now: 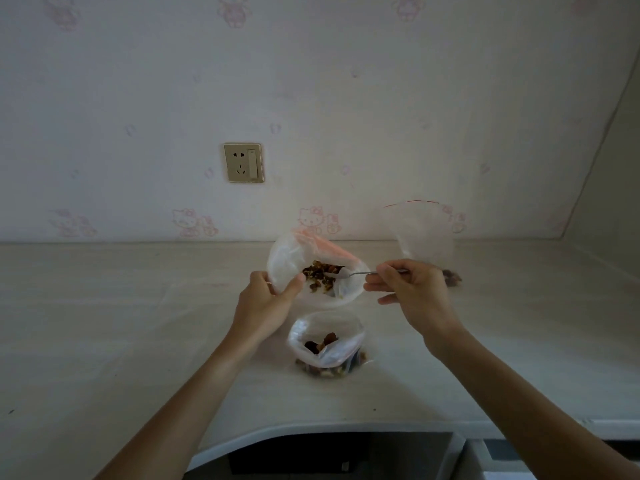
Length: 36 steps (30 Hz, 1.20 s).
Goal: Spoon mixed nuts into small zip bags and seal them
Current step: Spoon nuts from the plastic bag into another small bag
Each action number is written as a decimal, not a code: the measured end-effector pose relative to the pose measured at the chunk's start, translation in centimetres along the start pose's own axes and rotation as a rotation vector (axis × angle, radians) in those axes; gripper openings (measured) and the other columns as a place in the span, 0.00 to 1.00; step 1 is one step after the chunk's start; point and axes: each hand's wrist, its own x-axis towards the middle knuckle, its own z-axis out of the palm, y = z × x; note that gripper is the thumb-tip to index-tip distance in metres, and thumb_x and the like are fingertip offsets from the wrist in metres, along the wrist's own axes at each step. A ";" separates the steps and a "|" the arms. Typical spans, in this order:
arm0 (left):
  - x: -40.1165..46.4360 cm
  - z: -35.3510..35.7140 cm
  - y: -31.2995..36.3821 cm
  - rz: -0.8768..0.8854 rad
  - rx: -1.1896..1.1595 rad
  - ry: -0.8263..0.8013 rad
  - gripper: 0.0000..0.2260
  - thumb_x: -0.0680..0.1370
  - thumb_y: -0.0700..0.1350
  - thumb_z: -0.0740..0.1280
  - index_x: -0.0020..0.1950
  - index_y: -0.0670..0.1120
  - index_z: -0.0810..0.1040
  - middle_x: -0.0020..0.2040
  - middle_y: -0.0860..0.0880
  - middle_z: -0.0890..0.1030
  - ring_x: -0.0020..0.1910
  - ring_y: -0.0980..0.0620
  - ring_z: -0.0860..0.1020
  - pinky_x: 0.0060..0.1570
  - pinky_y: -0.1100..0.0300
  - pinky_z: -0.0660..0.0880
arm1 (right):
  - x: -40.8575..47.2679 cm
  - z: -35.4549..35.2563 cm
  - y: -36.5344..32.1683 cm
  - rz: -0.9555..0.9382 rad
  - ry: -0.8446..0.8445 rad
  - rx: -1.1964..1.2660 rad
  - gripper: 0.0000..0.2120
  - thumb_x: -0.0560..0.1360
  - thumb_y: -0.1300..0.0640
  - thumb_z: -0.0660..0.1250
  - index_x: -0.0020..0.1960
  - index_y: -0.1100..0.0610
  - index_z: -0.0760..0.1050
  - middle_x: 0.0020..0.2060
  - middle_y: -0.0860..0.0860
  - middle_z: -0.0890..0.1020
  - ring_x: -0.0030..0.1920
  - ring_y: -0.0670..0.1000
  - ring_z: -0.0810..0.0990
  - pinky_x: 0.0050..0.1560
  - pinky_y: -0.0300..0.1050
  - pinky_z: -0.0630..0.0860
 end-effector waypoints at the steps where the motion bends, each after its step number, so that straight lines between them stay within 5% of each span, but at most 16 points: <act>1: 0.3 0.4 0.2 0.003 0.001 -0.004 0.26 0.75 0.68 0.70 0.58 0.49 0.73 0.49 0.51 0.83 0.46 0.50 0.84 0.48 0.47 0.84 | 0.4 0.5 0.1 0.004 -0.003 -0.015 0.06 0.82 0.59 0.68 0.50 0.59 0.82 0.40 0.51 0.89 0.43 0.50 0.88 0.40 0.43 0.84; 9: 0.8 2.1 -1.5 0.141 -0.005 0.095 0.05 0.80 0.47 0.70 0.50 0.50 0.74 0.43 0.51 0.83 0.37 0.55 0.83 0.36 0.60 0.80 | 1.2 2.3 1.6 0.128 -0.180 -0.108 0.08 0.82 0.57 0.67 0.50 0.60 0.82 0.39 0.54 0.88 0.41 0.53 0.89 0.37 0.42 0.83; 17: 1.0 2.2 -1.6 0.128 -0.042 0.039 0.06 0.77 0.43 0.71 0.51 0.46 0.77 0.44 0.48 0.83 0.41 0.51 0.83 0.40 0.54 0.81 | 2.0 4.4 1.6 0.168 -0.141 0.006 0.10 0.83 0.58 0.66 0.48 0.63 0.82 0.39 0.57 0.88 0.40 0.57 0.88 0.38 0.48 0.84; 22: 0.8 1.9 -1.5 0.110 -0.142 0.011 0.08 0.75 0.39 0.72 0.52 0.48 0.78 0.45 0.50 0.84 0.36 0.63 0.82 0.29 0.71 0.73 | 2.3 4.5 1.7 0.173 -0.112 -0.086 0.10 0.83 0.59 0.67 0.46 0.62 0.82 0.36 0.56 0.87 0.39 0.57 0.88 0.38 0.48 0.84; 28: 0.7 1.7 -1.6 0.101 -0.144 0.014 0.08 0.75 0.40 0.72 0.51 0.49 0.78 0.45 0.50 0.84 0.39 0.58 0.83 0.34 0.67 0.78 | 2.5 4.1 1.1 0.155 -0.080 -0.090 0.08 0.81 0.62 0.68 0.46 0.63 0.82 0.37 0.57 0.87 0.40 0.56 0.88 0.40 0.47 0.86; 32: 0.6 1.7 -1.4 0.094 -0.145 0.008 0.09 0.75 0.40 0.72 0.53 0.50 0.78 0.46 0.51 0.84 0.45 0.53 0.84 0.45 0.55 0.83 | 2.3 4.4 0.8 0.208 -0.159 -0.022 0.08 0.82 0.64 0.67 0.47 0.67 0.82 0.39 0.61 0.87 0.41 0.60 0.88 0.41 0.48 0.86; 36: 0.6 1.7 -1.5 0.095 -0.160 0.012 0.09 0.75 0.40 0.73 0.52 0.51 0.78 0.45 0.52 0.84 0.40 0.59 0.83 0.37 0.65 0.80 | 2.2 4.7 1.2 0.224 -0.130 -0.062 0.07 0.81 0.67 0.66 0.47 0.67 0.81 0.39 0.62 0.87 0.42 0.62 0.88 0.43 0.51 0.86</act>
